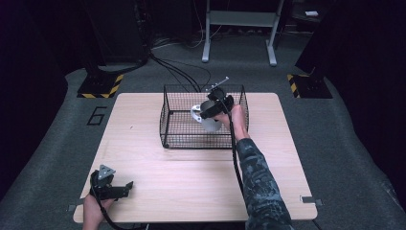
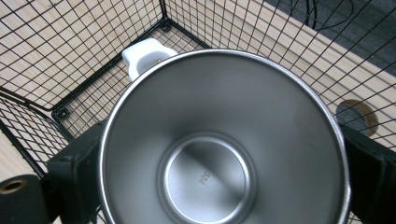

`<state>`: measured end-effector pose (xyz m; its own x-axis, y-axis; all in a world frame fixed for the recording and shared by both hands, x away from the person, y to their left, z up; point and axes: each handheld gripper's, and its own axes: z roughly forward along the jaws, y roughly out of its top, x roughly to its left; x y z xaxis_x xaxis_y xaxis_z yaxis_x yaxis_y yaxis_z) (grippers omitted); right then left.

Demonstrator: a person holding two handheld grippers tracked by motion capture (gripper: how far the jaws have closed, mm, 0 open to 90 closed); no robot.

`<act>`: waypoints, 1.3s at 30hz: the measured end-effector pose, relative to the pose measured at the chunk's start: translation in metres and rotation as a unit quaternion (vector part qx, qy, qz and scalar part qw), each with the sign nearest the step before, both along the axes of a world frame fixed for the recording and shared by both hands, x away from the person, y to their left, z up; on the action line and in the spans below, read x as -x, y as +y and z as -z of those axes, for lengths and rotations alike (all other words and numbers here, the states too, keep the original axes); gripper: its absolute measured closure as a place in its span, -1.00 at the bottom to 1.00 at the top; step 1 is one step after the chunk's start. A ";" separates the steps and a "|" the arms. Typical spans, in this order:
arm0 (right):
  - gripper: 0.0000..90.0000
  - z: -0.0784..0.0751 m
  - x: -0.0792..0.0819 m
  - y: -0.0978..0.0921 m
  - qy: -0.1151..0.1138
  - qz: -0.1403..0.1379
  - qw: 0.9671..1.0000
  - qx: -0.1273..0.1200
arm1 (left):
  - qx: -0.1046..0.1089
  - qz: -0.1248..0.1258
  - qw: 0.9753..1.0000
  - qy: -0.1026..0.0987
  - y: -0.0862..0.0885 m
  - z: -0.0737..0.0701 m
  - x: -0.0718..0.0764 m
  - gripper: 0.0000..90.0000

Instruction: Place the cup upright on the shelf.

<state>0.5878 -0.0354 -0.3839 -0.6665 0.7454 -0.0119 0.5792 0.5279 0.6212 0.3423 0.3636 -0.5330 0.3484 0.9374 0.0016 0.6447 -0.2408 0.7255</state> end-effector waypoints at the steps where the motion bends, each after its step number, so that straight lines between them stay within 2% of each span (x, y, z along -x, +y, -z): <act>1: -0.87 0.003 -0.001 0.001 0.005 0.004 1.000 -0.005 | 0.000 0.000 1.000 0.000 0.000 0.000 0.000 -0.99; 7: -0.87 0.012 0.000 0.005 0.016 0.001 1.000 0.004 | -0.006 0.006 1.000 0.005 0.001 -0.001 0.000 -0.99; 9: -0.87 0.019 0.000 0.008 0.018 0.003 1.000 0.001 | -0.006 0.006 1.000 0.005 0.001 -0.001 0.000 -0.99; 16: -0.87 0.027 -0.003 0.007 0.033 0.008 0.999 0.003 | -0.008 0.007 1.000 0.006 0.001 -0.001 0.000 -0.99; 21: -0.87 0.035 -0.002 0.009 0.041 0.010 0.999 0.011 | 0.000 0.001 1.000 0.001 0.000 0.000 0.000 -0.99; 30: -0.88 0.041 -0.003 0.008 0.053 0.010 0.998 0.019 | 0.000 0.001 1.000 0.001 0.000 0.000 0.000 -0.99; 31: -0.88 0.041 -0.002 0.006 0.061 0.019 0.998 0.010 | 0.000 0.001 1.000 0.001 0.000 0.000 0.000 -0.99; 33: -0.88 0.042 -0.001 0.003 0.061 0.020 0.998 0.004 | 0.000 0.001 1.000 0.001 0.000 0.000 0.000 -0.99; 37: -0.89 0.041 0.000 0.000 0.067 0.016 0.998 0.001 | 0.000 0.000 1.000 0.001 0.000 0.000 0.000 -0.99; 39: -0.98 0.039 0.001 -0.003 0.073 0.010 0.997 -0.018 | 0.001 0.000 1.000 0.001 0.000 0.000 0.000 -0.99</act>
